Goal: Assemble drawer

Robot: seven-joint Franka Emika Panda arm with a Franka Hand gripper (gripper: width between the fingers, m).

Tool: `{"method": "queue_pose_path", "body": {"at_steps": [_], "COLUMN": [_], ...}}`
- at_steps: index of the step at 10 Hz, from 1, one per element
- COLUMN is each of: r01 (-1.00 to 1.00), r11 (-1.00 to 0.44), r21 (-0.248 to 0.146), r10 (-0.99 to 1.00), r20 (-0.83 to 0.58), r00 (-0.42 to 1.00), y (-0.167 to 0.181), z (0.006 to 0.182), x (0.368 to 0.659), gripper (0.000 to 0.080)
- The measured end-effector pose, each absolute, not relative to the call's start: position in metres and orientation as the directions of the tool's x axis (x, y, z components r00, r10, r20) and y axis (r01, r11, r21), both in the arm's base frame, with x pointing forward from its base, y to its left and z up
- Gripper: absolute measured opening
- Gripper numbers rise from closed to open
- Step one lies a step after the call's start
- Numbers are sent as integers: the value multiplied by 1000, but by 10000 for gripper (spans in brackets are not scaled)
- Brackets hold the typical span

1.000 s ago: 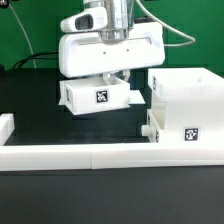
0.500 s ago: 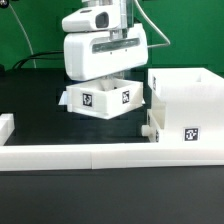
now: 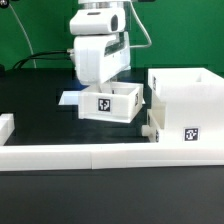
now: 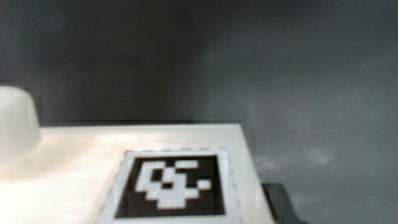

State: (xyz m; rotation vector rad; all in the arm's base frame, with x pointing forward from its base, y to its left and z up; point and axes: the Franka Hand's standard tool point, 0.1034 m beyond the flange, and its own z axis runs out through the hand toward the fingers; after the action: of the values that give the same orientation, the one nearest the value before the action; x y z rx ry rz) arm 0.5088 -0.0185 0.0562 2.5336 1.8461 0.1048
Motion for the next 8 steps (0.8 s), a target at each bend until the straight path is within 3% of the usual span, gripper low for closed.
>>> {"method": "queue_pose_path", "body": {"at_steps": [2, 3, 8], "r01": [978, 995, 998], "r11": [-203, -85, -57], "r21": [48, 46, 31], "r10": [979, 996, 998], "r20": [42, 25, 21], "r00": [201, 84, 57], "y": [-21, -26, -24], "z": [55, 54, 56], "x": [508, 510, 525], "gripper": [42, 42, 42]}}
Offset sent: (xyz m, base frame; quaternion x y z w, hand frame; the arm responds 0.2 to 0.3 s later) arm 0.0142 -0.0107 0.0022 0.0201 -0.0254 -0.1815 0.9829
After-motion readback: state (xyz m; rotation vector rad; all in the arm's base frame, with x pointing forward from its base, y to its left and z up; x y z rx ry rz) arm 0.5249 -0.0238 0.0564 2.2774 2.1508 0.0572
